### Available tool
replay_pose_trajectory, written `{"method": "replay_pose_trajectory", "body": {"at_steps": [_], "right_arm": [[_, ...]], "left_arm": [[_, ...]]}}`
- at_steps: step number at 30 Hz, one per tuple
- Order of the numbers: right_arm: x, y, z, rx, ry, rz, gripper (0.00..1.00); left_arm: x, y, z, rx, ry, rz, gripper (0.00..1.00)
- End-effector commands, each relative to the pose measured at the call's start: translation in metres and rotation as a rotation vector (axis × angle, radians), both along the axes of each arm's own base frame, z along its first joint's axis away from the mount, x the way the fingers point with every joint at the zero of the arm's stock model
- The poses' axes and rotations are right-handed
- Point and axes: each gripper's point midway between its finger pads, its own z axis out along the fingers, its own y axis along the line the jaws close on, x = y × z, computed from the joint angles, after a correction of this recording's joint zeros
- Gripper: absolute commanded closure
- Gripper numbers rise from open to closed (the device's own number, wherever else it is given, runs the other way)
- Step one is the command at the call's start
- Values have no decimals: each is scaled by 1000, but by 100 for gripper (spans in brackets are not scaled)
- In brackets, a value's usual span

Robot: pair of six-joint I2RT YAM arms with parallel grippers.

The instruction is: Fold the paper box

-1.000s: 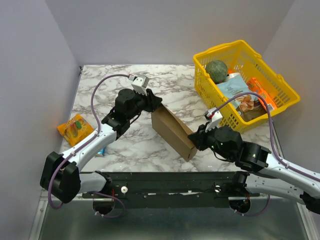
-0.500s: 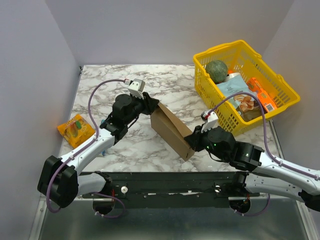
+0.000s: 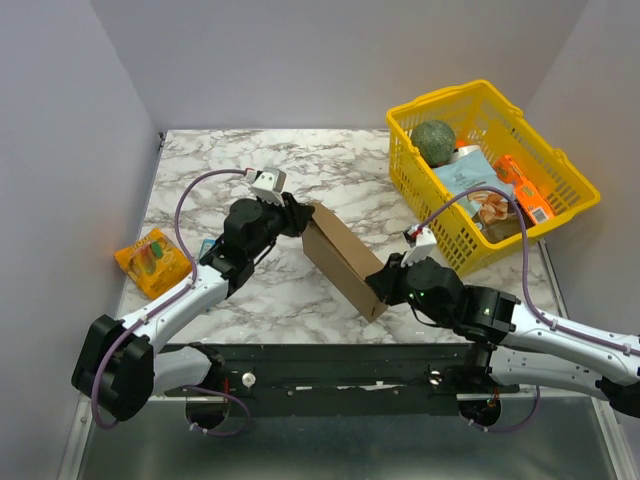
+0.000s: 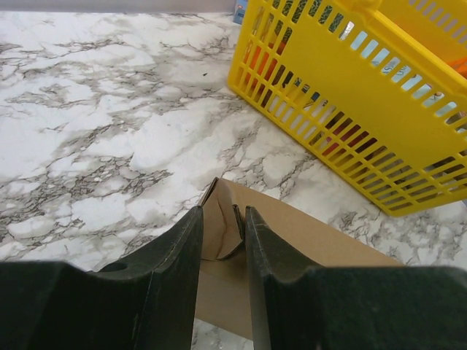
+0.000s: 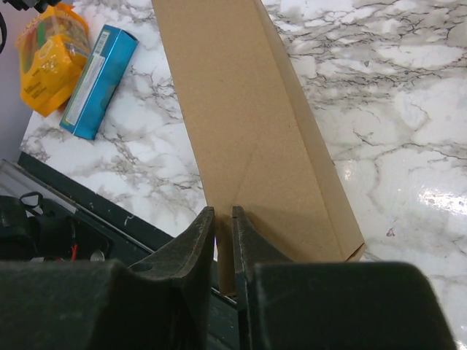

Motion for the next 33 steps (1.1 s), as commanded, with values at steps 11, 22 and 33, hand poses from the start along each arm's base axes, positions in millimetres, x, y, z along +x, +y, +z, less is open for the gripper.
{"method": "replay_pose_trajectory", "body": {"at_steps": [11,22,33], "right_arm": [[-36,-72,-107,-443,235,-42,73],[-34,-78,-103,-451,227,-69,70],[-28,-73,-87,-426,197,-80,61]], "left_arm": [[-36,65,-130,319,362,198,65],[-60,68,-170,248,522,233,72],[-76,78,-194,273,602,268,82]]}}
